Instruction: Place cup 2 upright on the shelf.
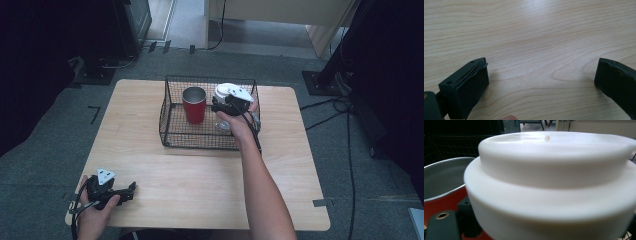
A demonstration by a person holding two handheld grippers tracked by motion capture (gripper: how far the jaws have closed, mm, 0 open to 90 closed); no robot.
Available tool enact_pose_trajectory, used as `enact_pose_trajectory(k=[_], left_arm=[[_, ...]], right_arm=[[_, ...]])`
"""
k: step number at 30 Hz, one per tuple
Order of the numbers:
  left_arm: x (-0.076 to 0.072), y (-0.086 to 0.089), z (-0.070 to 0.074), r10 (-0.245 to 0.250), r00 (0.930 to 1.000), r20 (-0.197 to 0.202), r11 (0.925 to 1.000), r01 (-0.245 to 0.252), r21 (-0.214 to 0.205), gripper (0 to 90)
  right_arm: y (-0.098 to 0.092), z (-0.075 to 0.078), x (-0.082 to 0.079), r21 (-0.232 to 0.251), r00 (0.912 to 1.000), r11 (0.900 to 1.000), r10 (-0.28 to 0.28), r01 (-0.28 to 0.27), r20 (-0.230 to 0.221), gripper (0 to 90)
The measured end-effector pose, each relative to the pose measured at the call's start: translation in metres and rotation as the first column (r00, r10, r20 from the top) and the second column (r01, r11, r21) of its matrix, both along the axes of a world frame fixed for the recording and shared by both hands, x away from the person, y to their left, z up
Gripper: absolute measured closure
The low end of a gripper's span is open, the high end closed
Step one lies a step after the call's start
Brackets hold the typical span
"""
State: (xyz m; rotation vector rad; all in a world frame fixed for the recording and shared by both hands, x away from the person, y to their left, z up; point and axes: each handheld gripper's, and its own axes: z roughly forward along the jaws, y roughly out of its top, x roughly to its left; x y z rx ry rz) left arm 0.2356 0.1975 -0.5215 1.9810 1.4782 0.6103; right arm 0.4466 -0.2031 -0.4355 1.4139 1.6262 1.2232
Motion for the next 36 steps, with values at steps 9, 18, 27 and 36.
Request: enact_pose_trajectory(k=[9, 18, 27, 36], left_arm=[[0.0000, 0.0000, 0.0000, 0.000, 1.0000, 0.000, 1.0000, 0.000, 0.000, 0.0], [0.0000, 0.0000, 0.0000, 0.000, 1.0000, 0.000, 1.0000, 0.000, 0.000, 0.0], [0.0000, 0.0000, 0.0000, 0.000, 1.0000, 0.000, 1.0000, 0.000, 0.000, 0.0], [0.0000, 0.0000, 0.0000, 0.000, 1.0000, 0.000, 1.0000, 0.000, 0.000, 0.0]], right_arm=[[-0.0030, 0.0033, -0.0025, -0.001, 1.0000, 1.0000, -0.002, 0.002, -0.010, 0.0], [-0.0032, 0.0037, -0.0058, -0.031, 0.9994, 0.9992, 0.027, -0.027, 0.021, 0.0], [-0.0052, -0.0017, -0.0068, -0.058, 0.9999, 0.9983, 0.010, -0.010, 0.002, 8.1], [0.0006, -0.0014, -0.0033, -0.078, 0.9986, 0.9965, -0.028, 0.031, 0.046, 11.2]])
